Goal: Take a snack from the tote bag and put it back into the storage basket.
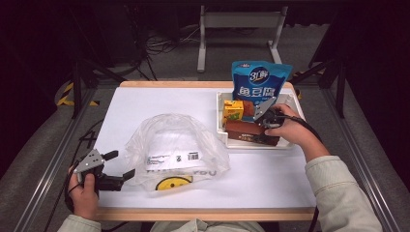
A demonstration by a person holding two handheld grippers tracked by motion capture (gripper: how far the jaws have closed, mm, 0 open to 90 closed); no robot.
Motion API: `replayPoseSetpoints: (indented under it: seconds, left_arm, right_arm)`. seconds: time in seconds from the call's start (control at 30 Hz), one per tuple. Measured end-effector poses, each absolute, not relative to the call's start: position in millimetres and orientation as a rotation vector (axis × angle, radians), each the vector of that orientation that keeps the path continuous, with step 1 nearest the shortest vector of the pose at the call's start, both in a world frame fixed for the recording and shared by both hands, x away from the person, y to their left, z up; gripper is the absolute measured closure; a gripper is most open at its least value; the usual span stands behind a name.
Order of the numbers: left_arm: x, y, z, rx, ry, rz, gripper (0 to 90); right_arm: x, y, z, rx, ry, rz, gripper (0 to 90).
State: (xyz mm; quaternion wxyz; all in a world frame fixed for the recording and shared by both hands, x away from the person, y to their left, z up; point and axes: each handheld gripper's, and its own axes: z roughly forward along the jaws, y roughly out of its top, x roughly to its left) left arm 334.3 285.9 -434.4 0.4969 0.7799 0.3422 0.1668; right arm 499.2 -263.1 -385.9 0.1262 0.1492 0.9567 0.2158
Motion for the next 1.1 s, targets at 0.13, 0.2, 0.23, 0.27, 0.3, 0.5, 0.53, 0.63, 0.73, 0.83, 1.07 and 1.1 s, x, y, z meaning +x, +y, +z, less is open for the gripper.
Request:
replayPoseSetpoints:
  seconds: [0.13,0.2,0.23,0.27,0.3,0.5,0.53,0.63,0.73,0.83,1.07,1.1]
  left_arm:
    - [334,286,-434,1.888,0.827,0.403,2.5]
    - [334,286,-434,1.891,0.825,0.404,2.5]
    - [334,286,-434,1.891,0.824,0.404,2.5]
    - [334,286,-434,1.891,0.823,0.403,2.5]
    - [334,286,-434,1.892,0.822,0.404,2.5]
    - [334,286,-434,1.890,0.826,0.403,2.5]
    - [334,286,-434,1.890,0.826,0.403,2.5]
    - [335,285,-434,1.891,0.823,0.404,2.5]
    - [334,286,-434,1.891,0.826,0.405,2.5]
    - [335,285,-434,1.892,0.824,0.405,2.5]
    - [334,285,-434,1.892,0.825,0.405,2.5]
    - [334,286,-434,1.891,0.826,0.404,2.5]
  right_arm:
    - [497,-265,-380,0.437,2.752,0.683,25.6]
    - [495,-266,-376,0.449,2.737,0.716,26.8]
    - [494,-267,-373,0.449,2.729,0.724,28.1]
    - [493,-268,-370,0.437,2.724,0.731,30.3]
    - [492,-269,-368,0.433,2.722,0.732,33.9]
    - [482,-272,-357,0.432,2.710,0.749,53.0]
    - [480,-273,-355,0.423,2.718,0.750,56.7]
    - [476,-275,-354,0.415,2.747,0.735,69.6]
    - [474,-277,-355,0.417,2.770,0.731,75.5]
    - [471,-279,-358,0.436,2.811,0.716,83.2]
    - [470,-283,-365,0.481,2.837,0.652,85.6]
    - [470,-284,-365,0.486,2.839,0.648,85.6]
